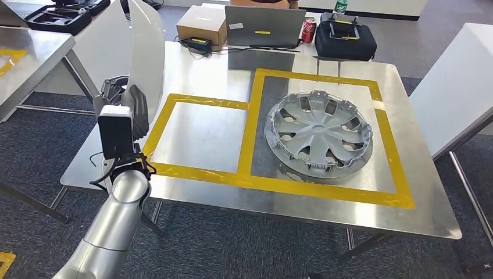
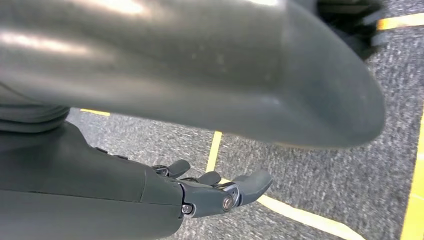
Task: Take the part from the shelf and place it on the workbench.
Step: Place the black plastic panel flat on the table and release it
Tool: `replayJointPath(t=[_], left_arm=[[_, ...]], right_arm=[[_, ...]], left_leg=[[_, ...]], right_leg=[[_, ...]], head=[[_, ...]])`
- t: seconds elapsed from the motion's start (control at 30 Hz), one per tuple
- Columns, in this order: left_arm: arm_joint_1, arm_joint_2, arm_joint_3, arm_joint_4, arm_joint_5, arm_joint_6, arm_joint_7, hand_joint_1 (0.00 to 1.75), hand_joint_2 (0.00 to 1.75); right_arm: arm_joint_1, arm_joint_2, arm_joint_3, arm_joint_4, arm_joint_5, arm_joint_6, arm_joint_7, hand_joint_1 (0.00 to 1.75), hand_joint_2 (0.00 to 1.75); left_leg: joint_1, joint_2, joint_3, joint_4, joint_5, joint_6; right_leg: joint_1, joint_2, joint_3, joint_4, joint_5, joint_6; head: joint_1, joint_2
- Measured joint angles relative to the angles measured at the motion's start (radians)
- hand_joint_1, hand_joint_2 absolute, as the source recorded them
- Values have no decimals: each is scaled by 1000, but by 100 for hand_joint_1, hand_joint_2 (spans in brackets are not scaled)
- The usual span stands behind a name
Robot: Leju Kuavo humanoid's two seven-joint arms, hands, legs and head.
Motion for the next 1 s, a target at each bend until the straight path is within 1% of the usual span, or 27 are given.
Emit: replayJointPath(t=[0.03, 0.07, 0.1, 0.13, 0.17, 0.2, 0.23, 0.3, 0.33, 0.37, 0.43, 0.57, 0.67, 0.8, 0.87, 1.0], left_arm=[[-43, 8, 2, 75, -27, 6, 24, 175, 175], [-87, 17, 4, 157, -60, 10, 59, 175, 175], [-130, 26, 6, 230, -89, 6, 97, 175, 175], [-171, 35, 8, 304, -118, -3, 139, 175, 175], [-206, 44, 10, 368, -141, -16, 180, 175, 175], [-233, 53, 11, 422, -160, -29, 212, 175, 175], [-253, 62, 11, 471, -176, -38, 236, 175, 175], [-281, 75, 11, 545, -195, -44, 258, 175, 175], [-292, 80, 10, 575, -199, -45, 261, 175, 175], [-302, 83, 10, 600, -201, -45, 263, 175, 175], [-318, 88, 10, 638, -202, -45, 265, 175, 175], [-339, 95, 10, 688, -203, -45, 266, 175, 175], [-347, 96, 8, 711, -229, -58, 286, 175, 175], [-352, 95, -31, 739, -343, -123, 377, 0, 175], [-352, 91, -54, 750, -374, -142, 409, 0, 175], [-351, 78, -84, 762, -399, -169, 418, 0, 0]], right_arm=[[0, 0, 1, 0, 2, 1, 1, 0, 0], [1, 0, 1, 0, 4, 2, 0, 0, 0], [1, 0, 2, 0, 7, 3, -2, 0, 0], [1, 0, 3, 0, 9, 3, -3, 0, 0], [1, -1, 3, 0, 10, 3, -5, 0, 0], [1, -1, 3, 0, 10, 3, -6, 0, 0], [2, -1, 4, 0, 10, 3, -6, 0, 0], [5, -1, 3, 0, 8, 3, -7, 0, 0], [6, -1, 3, 0, 8, 2, -7, 0, 0], [5, -1, 3, 0, 9, 2, -8, 0, 0], [4, -1, 3, 0, 8, 2, -8, 0, 0], [3, -1, 3, 0, 8, 2, -8, 0, 0], [3, -1, 3, 0, 9, 2, -8, 0, 0], [3, -1, 3, 0, 10, 3, -7, 0, 0], [3, -1, 3, 0, 10, 3, -6, 0, 0], [2, -1, 3, 0, 10, 1, -6, 0, 0]], left_leg=[[0, -1, 3, 0, -3, -1], [0, -2, 8, 1, -7, -4], [0, -1, 13, 1, -11, -7], [-1, 0, 17, 1, -15, -11], [-1, 1, 18, 0, -17, -16], [-1, 2, 19, -1, -18, -22], [-3, 4, 18, -2, -18, -23], [-5, 5, 20, -4, -18, -20], [-5, 6, 22, -7, -18, -18], [-5, 6, 23, -10, -18, -20], [-5, 6, 27, -17, -18, -25], [-4, 6, 30, -23, -16, -35], [-4, 6, 30, -24, -15, -39], [-4, 6, 30, -24, -15, -40], [-4, 5, 30, -24, -15, -40], [-5, 5, 30, -23, -15, -39]], right_leg=[[0, 0, -11, -12, 22, -1], [0, 0, -2, -62, 65, -4], [1, 0, 19, -135, 115, -9], [4, -1, 40, -201, 147, -15], [7, 0, 56, -248, 166, -21], [10, 0, 63, -272, 172, -27], [11, 0, 65, -277, 171, -28], [11, 2, 69, -281, 185, -30], [10, 2, 69, -281, 187, -29], [11, 3, 69, -281, 186, -33], [11, 3, 70, -281, 184, -37], [11, 2, 70, -281, 182, -41], [11, 2, 70, -281, 182, -43], [11, 2, 71, -281, 182, -43], [10, 1, 71, -281, 182, -43], [7, 1, 72, -281, 182, -42]], head=[[0, 0], [1, 0], [1, 0], [1, 0], [1, 0], [1, 0], [0, 0], [-2, 0], [-4, 0], [-4, 0], [-4, 0], [-4, 0], [-4, 0], [-4, 0], [-4, 0], [-4, 0]])
